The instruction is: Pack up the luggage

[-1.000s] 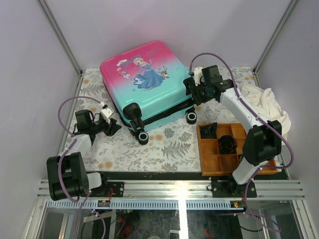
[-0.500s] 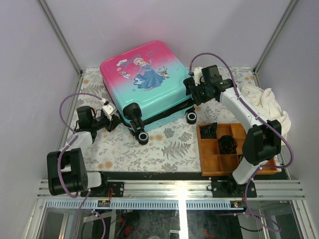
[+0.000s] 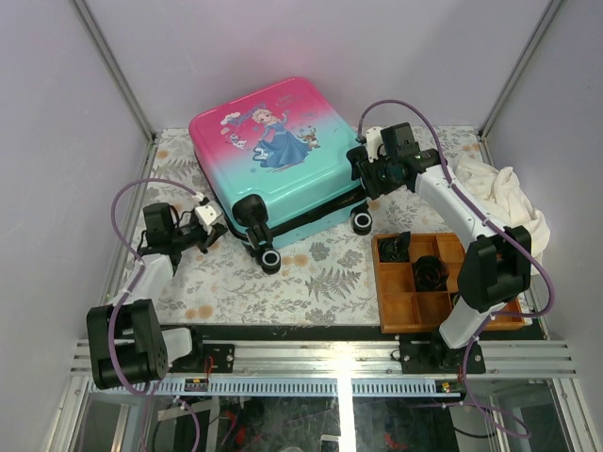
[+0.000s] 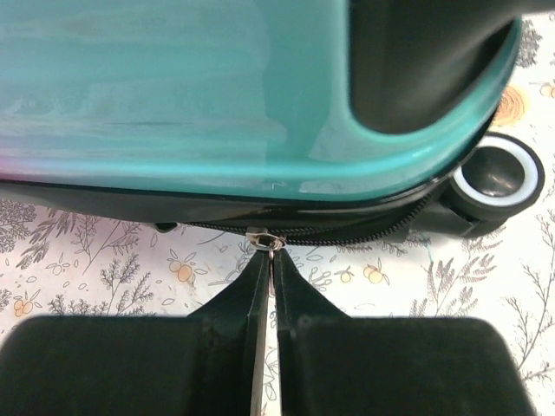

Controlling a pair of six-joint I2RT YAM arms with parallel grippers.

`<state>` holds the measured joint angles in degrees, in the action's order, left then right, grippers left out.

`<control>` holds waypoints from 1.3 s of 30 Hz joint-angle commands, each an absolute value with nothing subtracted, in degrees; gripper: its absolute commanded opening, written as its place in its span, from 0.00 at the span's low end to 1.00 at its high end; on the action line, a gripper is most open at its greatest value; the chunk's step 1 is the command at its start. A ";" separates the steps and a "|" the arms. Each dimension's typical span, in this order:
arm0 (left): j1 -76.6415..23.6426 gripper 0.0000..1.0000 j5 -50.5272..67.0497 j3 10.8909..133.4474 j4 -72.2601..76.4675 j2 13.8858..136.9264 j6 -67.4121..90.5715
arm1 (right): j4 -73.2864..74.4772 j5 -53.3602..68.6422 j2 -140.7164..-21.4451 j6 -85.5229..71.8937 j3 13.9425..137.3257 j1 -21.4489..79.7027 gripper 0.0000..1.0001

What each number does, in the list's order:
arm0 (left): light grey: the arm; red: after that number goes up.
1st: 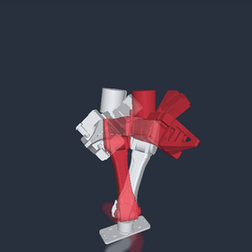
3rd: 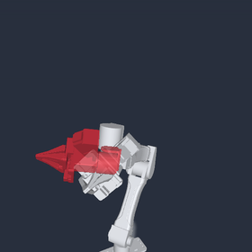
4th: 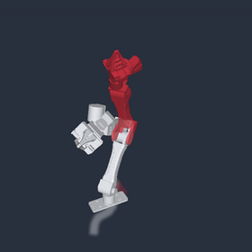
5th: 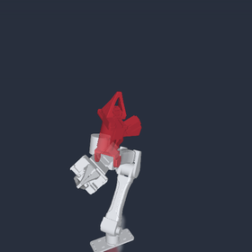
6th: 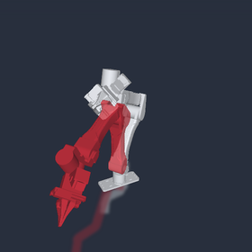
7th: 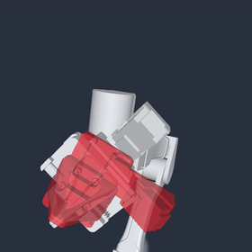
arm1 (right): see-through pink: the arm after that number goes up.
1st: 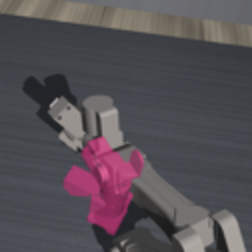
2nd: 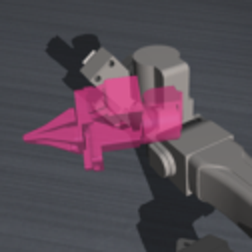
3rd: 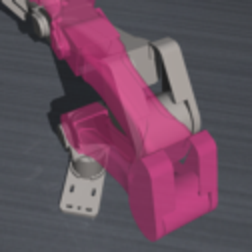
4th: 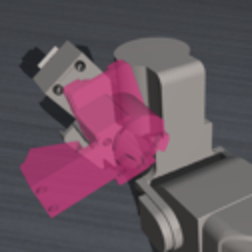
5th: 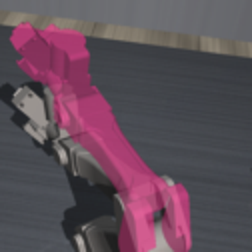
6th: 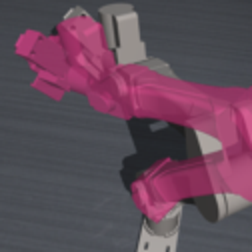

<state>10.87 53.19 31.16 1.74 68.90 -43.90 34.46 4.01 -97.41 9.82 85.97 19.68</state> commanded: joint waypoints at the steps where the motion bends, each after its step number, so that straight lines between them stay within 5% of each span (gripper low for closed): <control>1: 9.53 0.00 55.28 31.74 -5.44 66.10 -49.88 | 31.46 3.70 -97.38 9.10 89.14 19.23 0.00; 14: -1.73 0.00 50.16 28.30 -6.50 57.82 -47.18 | 32.53 4.31 -98.23 8.44 90.65 19.24 0.00; 23: -9.68 0.00 38.01 24.80 3.74 50.19 -23.15 | 33.23 4.93 -98.86 8.17 91.47 19.30 0.00; 31: -23.46 0.00 19.69 20.48 5.86 42.58 -14.95 | 33.57 5.76 -98.80 7.76 91.74 19.29 0.00; 39: -41.21 0.00 -3.41 21.83 15.23 51.65 -9.35 | 33.76 6.55 -99.74 7.41 91.84 19.32 0.00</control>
